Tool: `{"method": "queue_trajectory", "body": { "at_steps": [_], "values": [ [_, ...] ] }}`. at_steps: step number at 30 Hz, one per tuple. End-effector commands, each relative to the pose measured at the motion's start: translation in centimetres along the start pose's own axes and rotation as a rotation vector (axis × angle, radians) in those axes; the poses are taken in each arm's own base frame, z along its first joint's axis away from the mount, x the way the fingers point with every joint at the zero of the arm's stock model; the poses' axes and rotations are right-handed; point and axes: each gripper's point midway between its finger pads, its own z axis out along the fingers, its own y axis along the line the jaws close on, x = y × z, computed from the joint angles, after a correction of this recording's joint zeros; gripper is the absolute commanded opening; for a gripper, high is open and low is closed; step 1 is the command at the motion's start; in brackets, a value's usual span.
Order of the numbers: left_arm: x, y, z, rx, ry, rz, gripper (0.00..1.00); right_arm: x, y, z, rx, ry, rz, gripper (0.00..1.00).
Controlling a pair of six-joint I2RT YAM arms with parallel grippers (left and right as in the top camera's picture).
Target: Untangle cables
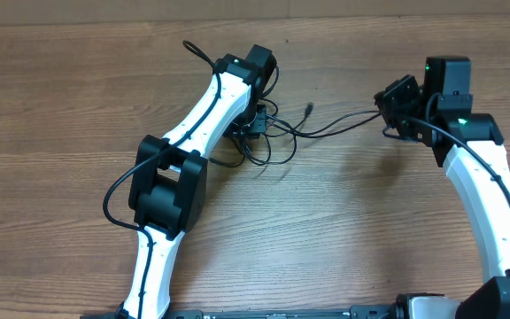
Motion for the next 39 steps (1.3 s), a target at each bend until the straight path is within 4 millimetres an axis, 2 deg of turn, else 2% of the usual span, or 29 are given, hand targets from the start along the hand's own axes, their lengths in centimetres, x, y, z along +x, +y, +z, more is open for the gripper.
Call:
{"method": "queue_trajectory", "body": {
  "at_steps": [1, 5, 8, 10, 15, 17, 23, 28, 33, 39],
  "values": [
    [0.0, 0.3, 0.6, -0.010, 0.008, -0.004, 0.15, 3.4, -0.5, 0.5, 0.024, 0.134, -0.023, 0.04],
    [0.0, 0.2, 0.6, -0.010, 0.008, -0.004, 0.15, 7.9, -2.3, 1.5, 0.114, 0.248, -0.049, 0.05],
    [0.0, 0.2, 0.6, -0.008, 0.008, -0.011, 0.14, 10.8, -1.8, 2.3, 0.113, 0.298, -0.110, 0.27],
    [0.1, -0.2, 0.6, 0.012, 0.014, -0.010, 0.13, 12.5, -1.0, 3.1, 0.094, 0.321, -0.147, 0.31],
    [0.3, -0.5, 0.6, 0.032, 0.024, -0.010, 0.12, 15.3, -1.1, 5.4, 0.155, 0.355, 0.008, 0.35],
    [0.3, -0.6, 0.6, 0.032, 0.024, -0.010, 0.12, 16.3, -1.1, 6.7, 0.170, 0.364, 0.076, 0.40],
    [0.3, -0.5, 0.6, 0.031, 0.026, -0.010, 0.12, 17.7, -0.7, 10.2, 0.167, 0.380, 0.213, 0.57],
    [0.3, -0.5, 0.6, 0.031, 0.026, -0.010, 0.10, 18.2, -0.9, 12.0, 0.186, 0.382, 0.339, 0.58],
    [0.3, -0.5, 0.6, 0.031, 0.027, -0.010, 0.09, 18.1, -1.5, 12.7, 0.222, 0.359, 0.433, 0.62],
    [0.3, -0.5, 0.6, 0.031, 0.026, -0.009, 0.09, 17.6, -1.4, 12.8, 0.213, 0.335, 0.423, 0.63]
  ]
}}
